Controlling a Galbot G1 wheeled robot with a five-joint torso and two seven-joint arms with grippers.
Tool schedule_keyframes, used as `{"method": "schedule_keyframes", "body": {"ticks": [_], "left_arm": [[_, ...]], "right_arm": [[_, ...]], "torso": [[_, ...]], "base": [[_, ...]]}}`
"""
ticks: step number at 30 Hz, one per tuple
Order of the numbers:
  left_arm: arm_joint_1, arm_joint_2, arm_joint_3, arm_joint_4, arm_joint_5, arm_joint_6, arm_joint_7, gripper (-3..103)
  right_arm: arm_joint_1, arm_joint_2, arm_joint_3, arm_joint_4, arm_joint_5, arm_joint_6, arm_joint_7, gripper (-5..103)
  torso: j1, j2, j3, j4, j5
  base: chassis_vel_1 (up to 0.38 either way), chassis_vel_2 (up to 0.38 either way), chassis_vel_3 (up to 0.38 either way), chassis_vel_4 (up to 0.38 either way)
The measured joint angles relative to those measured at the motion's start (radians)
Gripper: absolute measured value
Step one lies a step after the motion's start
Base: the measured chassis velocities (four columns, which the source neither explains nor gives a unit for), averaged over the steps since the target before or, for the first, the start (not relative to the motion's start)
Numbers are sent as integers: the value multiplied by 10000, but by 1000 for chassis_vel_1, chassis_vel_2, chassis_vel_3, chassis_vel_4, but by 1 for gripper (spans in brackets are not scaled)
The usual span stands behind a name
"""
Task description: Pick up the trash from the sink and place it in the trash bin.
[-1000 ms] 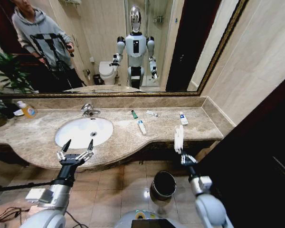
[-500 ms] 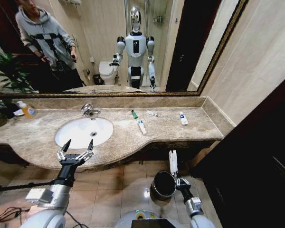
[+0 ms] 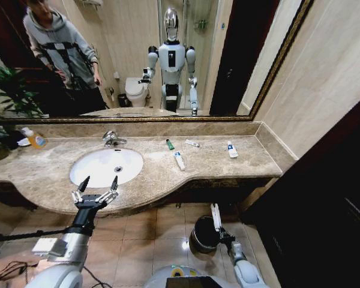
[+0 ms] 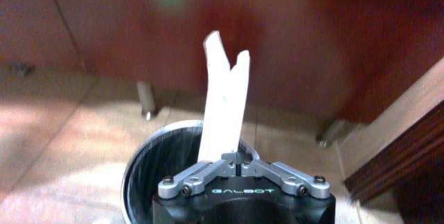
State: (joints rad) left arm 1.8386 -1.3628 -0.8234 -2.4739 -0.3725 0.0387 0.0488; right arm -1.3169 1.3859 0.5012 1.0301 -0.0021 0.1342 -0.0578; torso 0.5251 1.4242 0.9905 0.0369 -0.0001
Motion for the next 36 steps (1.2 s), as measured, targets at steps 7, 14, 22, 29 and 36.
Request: {"method": "schedule_keyframes", "body": {"ticks": [7, 14, 22, 29, 36], "left_arm": [[0, 0, 0, 0, 0, 0, 0, 100], [0, 0, 0, 0, 0, 0, 1, 100], [0, 0, 0, 0, 0, 0, 0, 100], [0, 0, 0, 0, 0, 0, 0, 100], [0, 0, 0, 0, 0, 0, 0, 100]], "right_arm": [[1017, 332, 68, -1937, -671, 84, -80, 0], [2097, 610, 102, -3752, -1147, 335, -170, 0], [2954, 717, 216, -5507, -1493, 400, -263, 0], [3251, 750, 223, -5774, -1614, 106, -344, -1], [3250, 799, 212, -5621, -1711, -27, -355, 26]], "torso": [[0, 0, 0, -1, 1], [0, 0, 0, 0, 0], [0, 0, 0, -1, 0], [0, 0, 0, 0, 1], [0, 0, -1, 0, 0]], "base": [[0, 0, 0, 0], [0, 0, 0, 0], [0, 0, 0, 0], [0, 0, 0, 0], [0, 0, 0, 0]]}}
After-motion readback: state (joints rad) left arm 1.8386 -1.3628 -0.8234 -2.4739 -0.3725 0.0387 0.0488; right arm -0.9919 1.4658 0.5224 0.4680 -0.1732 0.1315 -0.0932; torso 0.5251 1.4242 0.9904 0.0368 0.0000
